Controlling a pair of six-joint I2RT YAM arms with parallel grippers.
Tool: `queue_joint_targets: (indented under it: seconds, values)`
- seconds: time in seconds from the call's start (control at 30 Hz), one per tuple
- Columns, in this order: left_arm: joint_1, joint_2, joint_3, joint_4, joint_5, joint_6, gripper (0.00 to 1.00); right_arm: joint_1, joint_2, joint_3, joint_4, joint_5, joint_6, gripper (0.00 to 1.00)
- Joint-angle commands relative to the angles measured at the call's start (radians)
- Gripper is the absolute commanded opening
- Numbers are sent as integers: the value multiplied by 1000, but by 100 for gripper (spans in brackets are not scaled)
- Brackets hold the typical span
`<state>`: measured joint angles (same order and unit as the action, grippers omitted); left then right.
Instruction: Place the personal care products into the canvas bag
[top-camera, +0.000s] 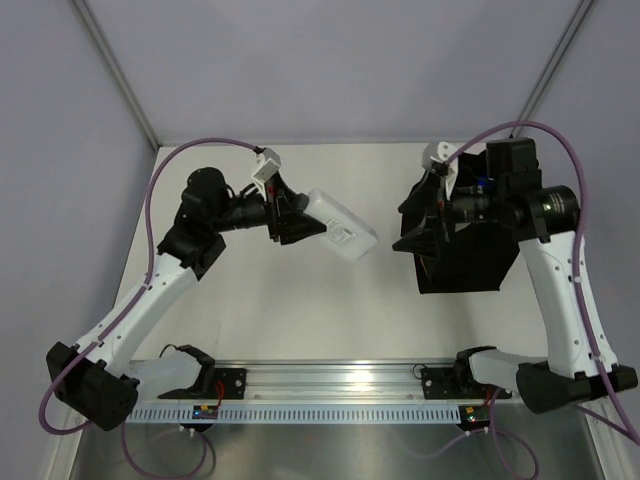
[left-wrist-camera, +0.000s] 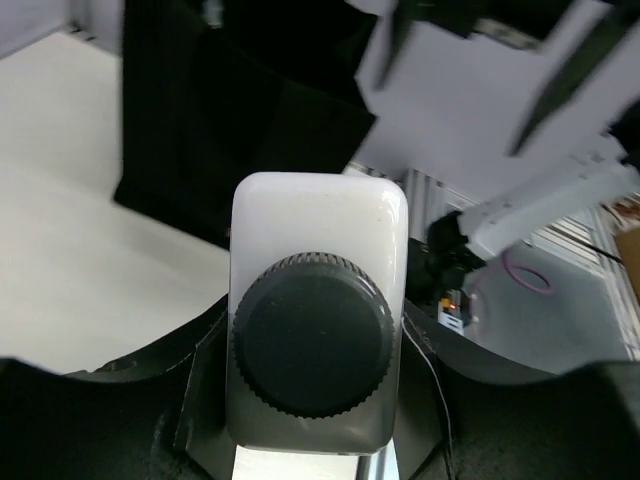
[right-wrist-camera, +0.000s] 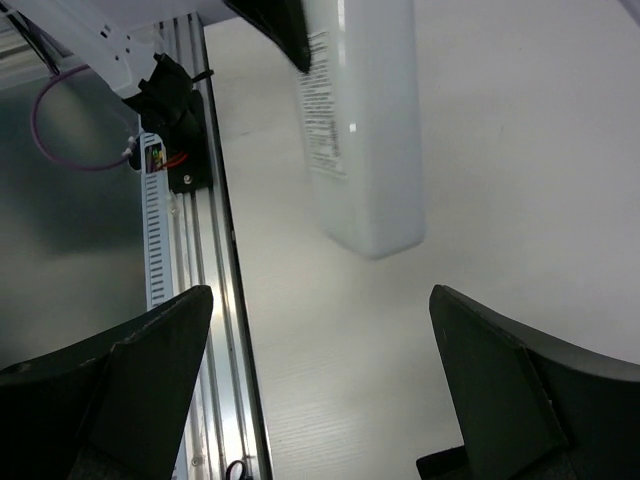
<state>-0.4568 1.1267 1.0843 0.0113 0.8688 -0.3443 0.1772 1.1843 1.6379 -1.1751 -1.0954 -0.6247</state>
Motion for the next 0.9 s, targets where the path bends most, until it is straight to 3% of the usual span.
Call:
queue_joint_targets:
  seconds: [0.0,0.2,0.4,0.6,0.87]
  values:
    - [-58,-62,35,230,122,-32,0,79,92,66,2,146,2,99]
    - [-115,-64,35,217,115,1,0,163,208,128,-11,161,14,99]
    - [-120,-24,61,150,113,65,0,255,255,100,-28,-1,43,100]
    - [-120,-1,71,118,116,119,0,258,270,140,-44,-99,94,99]
    - [-120,71,158,174,118,71,0,311,253,11,70,8,151,100]
